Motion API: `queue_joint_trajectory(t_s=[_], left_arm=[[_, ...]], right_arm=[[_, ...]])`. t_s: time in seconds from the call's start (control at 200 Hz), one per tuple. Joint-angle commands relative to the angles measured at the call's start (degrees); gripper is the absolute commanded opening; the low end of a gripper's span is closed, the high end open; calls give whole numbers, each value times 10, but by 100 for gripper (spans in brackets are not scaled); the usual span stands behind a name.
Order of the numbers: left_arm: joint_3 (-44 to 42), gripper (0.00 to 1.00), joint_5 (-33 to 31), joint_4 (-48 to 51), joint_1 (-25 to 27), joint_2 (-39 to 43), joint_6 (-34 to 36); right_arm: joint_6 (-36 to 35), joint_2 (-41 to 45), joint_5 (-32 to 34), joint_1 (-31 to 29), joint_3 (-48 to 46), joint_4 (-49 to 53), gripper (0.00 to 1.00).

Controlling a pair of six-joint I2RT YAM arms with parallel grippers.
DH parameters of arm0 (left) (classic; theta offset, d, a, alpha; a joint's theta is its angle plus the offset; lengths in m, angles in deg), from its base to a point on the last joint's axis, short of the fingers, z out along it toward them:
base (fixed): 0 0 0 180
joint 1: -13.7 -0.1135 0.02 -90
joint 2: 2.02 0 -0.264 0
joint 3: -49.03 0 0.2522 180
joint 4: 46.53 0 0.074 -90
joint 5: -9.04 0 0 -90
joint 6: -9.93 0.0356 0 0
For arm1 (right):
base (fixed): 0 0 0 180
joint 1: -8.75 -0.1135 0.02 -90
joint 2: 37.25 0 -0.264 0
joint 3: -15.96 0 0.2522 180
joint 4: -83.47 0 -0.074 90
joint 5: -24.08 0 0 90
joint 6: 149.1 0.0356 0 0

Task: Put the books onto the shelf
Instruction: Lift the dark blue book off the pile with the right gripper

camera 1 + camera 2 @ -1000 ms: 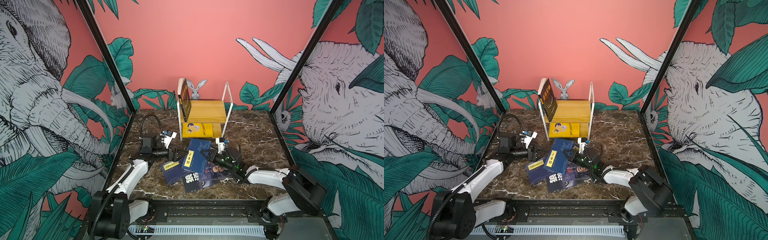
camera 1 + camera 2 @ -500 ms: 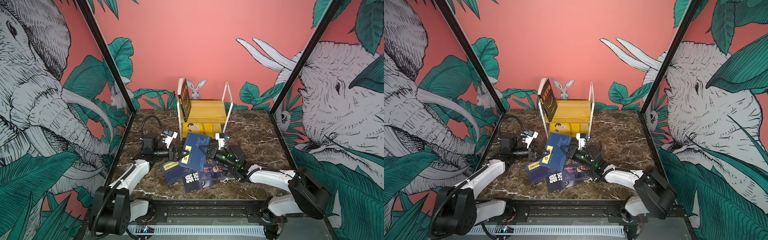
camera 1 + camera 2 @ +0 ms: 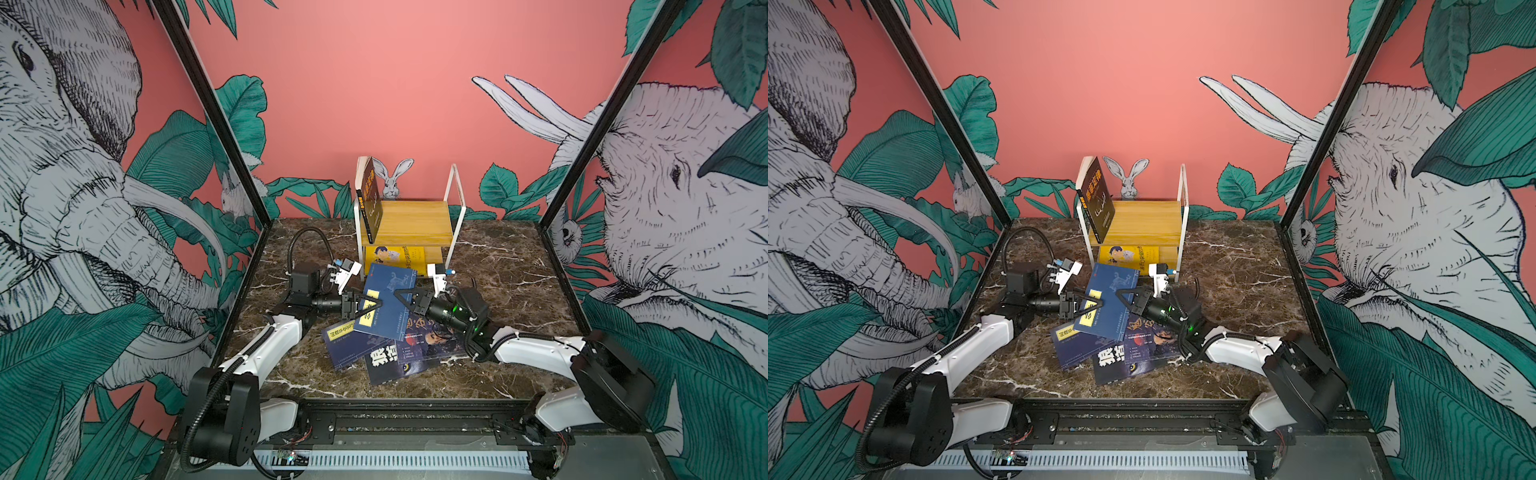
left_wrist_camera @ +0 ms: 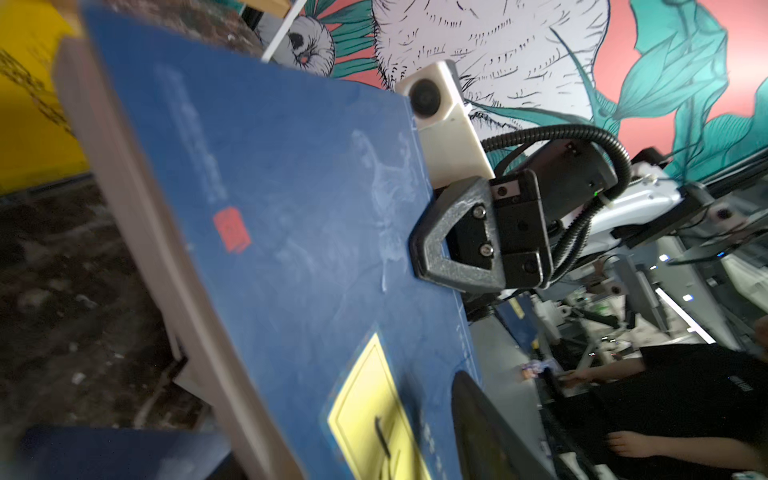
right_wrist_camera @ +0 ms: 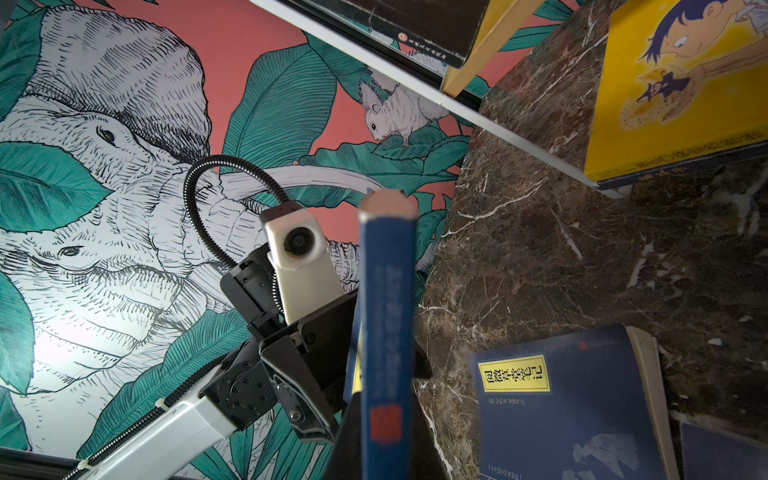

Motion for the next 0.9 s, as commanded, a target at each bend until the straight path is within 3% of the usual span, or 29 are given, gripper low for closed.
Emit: queue_joint_trajectory(t_s=[0.0, 0.17, 0.315, 0.435, 0.52, 0.56, 0.715, 0.895], left_arm=[[26, 47, 9, 49, 1, 11, 28], [25, 40, 7, 51, 1, 10, 28], [31, 19, 1, 66, 1, 7, 38], [32, 11, 0, 72, 1, 11, 43], [31, 0, 1, 74, 0, 12, 48], [33, 0, 2, 79, -2, 12, 47], [39, 0, 5, 87, -9, 16, 49], [53, 0, 15, 124, -23, 25, 73]], right_arm=[[-3, 0, -8, -2, 29, -8, 0], [-11, -10, -3, 0, 13, -30, 0], [-3, -29, 2, 1, 11, -45, 0], [3, -49, -3, 4, 0, -87, 0], [4, -57, -1, 7, 0, -88, 0], [4, -57, 2, 8, -4, -94, 0], [-37, -30, 12, 18, -36, -105, 29], [-183, 95, 71, 24, -64, 75, 42]])
